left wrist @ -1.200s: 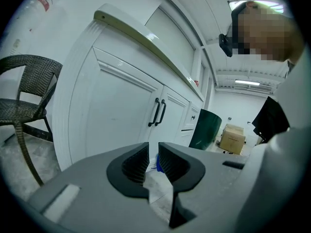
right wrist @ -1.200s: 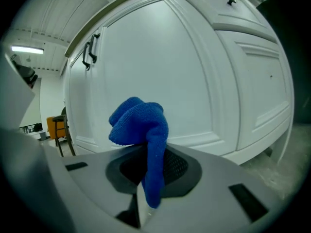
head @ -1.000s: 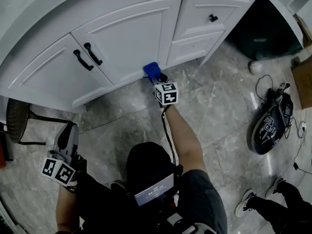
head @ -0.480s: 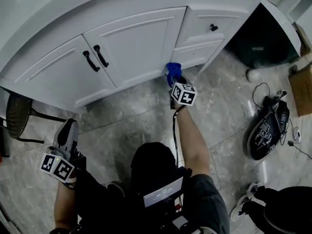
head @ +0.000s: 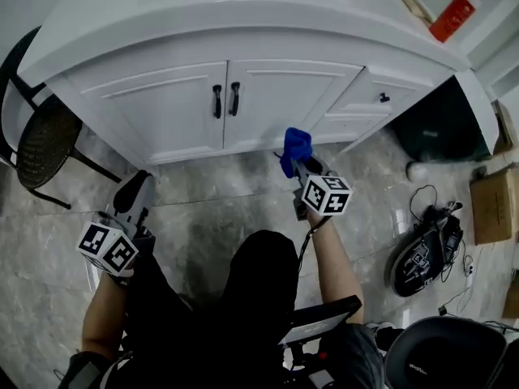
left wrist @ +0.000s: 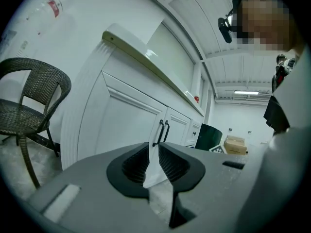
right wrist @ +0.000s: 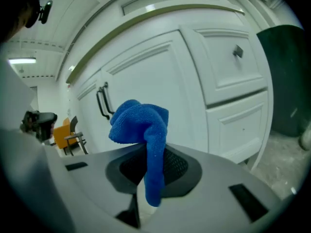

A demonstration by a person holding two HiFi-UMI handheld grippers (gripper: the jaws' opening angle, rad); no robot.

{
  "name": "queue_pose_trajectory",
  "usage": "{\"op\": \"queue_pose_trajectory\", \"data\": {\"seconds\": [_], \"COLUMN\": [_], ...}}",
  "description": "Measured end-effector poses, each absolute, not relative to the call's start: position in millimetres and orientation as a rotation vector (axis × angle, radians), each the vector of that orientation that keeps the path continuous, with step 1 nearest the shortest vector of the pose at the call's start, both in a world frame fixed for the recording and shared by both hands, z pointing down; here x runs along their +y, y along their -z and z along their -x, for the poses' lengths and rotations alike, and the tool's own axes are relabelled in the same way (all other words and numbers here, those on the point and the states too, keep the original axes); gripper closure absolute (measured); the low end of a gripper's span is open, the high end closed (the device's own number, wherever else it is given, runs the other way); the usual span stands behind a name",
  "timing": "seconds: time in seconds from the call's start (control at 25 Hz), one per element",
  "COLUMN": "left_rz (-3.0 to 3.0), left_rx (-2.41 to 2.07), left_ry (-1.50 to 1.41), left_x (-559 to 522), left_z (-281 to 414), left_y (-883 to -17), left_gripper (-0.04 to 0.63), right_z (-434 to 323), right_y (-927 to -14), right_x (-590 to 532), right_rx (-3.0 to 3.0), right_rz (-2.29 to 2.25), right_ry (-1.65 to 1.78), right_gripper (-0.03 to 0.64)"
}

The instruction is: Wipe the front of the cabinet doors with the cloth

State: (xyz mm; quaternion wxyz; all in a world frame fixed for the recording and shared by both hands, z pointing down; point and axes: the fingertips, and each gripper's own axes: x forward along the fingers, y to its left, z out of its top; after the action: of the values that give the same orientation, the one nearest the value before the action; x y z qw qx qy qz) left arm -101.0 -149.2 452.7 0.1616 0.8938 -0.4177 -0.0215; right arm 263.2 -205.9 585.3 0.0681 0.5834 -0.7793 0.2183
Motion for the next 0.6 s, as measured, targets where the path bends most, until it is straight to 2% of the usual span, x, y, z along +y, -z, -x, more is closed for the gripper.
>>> {"op": "queue_pose_trajectory", "data": {"seconds": [0.32,0.6], "left_rz": [-2.537,-2.535], "left_rx": [-1.293,-1.328], "left_ry": [0.144,0.198], "left_x": [-156.6,-148.0], "left_z": [158.6,179.4], "left_y": [-433.4,-409.1], "left_gripper": [0.532,0.532], "right_z": [-184.9,-120.0], "right_y": [-427.5,-359.4], "right_x": [-186.6,-153.8], "right_rx": [-2.593,-2.748], "right_rz": [-1.685,-1.629], "right_ry": [-0.572,-0.528], "right_gripper": [0.565,0.565]}}
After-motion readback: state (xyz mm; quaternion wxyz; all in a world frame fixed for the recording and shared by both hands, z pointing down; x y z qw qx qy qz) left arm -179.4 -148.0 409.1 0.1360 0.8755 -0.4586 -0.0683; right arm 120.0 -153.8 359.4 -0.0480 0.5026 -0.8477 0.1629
